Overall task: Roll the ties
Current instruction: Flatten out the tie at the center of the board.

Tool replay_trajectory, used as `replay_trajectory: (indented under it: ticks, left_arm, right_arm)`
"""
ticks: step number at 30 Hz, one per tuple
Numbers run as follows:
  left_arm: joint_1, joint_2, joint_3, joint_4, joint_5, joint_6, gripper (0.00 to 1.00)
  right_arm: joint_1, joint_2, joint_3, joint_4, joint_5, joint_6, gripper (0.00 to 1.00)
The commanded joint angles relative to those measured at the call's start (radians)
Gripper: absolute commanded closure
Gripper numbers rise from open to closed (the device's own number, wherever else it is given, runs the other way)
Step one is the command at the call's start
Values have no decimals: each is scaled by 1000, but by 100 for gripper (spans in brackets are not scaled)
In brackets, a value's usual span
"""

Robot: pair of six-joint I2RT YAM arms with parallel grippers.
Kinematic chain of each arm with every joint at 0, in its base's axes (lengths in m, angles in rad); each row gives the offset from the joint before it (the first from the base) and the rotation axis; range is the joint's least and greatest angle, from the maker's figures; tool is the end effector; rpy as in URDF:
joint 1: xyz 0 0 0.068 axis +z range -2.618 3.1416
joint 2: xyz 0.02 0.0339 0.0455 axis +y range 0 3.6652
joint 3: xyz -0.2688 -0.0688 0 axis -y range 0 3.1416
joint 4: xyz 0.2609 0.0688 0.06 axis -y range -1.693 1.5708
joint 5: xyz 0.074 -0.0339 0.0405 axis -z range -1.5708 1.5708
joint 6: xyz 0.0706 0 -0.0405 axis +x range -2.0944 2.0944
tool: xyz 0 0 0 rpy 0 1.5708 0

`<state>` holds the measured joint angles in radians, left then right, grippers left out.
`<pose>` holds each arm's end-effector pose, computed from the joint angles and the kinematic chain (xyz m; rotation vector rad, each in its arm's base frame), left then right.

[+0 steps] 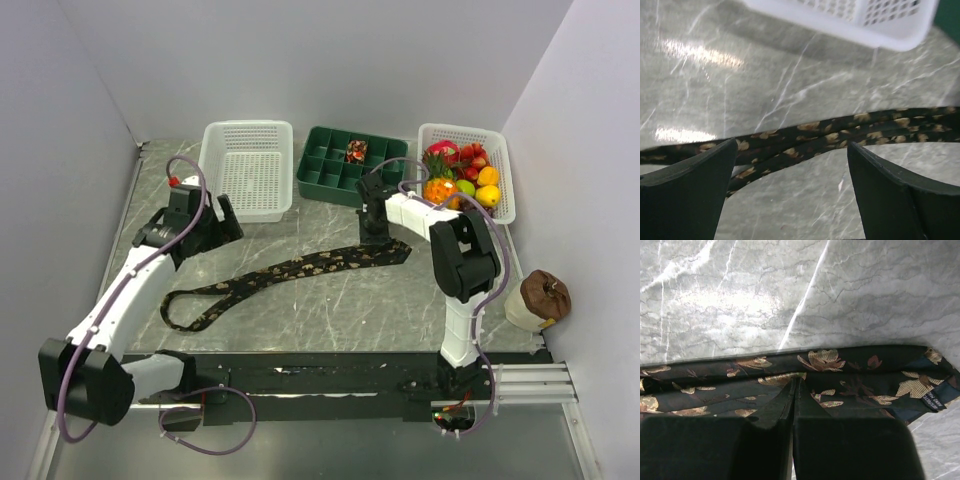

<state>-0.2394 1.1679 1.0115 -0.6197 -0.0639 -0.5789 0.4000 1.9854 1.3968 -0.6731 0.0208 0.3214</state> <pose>0.2777 -0.0631 0.2782 -0.4314 2.3290 -0.3260 0.3898 0.1632 0.1268 -0.1071 2.8403 0.1286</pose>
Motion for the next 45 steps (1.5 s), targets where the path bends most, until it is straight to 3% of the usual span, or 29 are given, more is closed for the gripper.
replay_trajectory:
  ticks: [1, 9, 12, 17, 23, 29, 37, 45]
  left_arm:
    - [15, 6, -16, -54, 6, 8, 4]
    - [68, 62, -126, -68, -94, -44, 1]
    - [71, 110, -157, -43, -56, -64, 9]
    - [71, 92, -185, -3, -45, -93, 14]
    - [86, 1, -151, -23, -71, -95, 9]
    - [187, -40, -146, 1, 41, -56, 3]
    - [296, -77, -168, 29, 168, -18, 3]
    - [321, -119, -134, 15, 184, 2, 1]
  right_arm:
    - [-20, -5, -36, -69, 36, -7, 100]
    - [88, -197, 14, -27, -53, -71, 100]
    - [175, -198, 50, 36, -106, -99, 100]
    - [296, -56, 178, 79, -183, -108, 100]
    - [456, 99, 344, 78, -160, -145, 100]
    - [552, 240, 493, 69, -131, -133, 100]
    - [582, 395, 689, -26, -59, -133, 100]
    - [551, 389, 608, -118, -22, -84, 100]
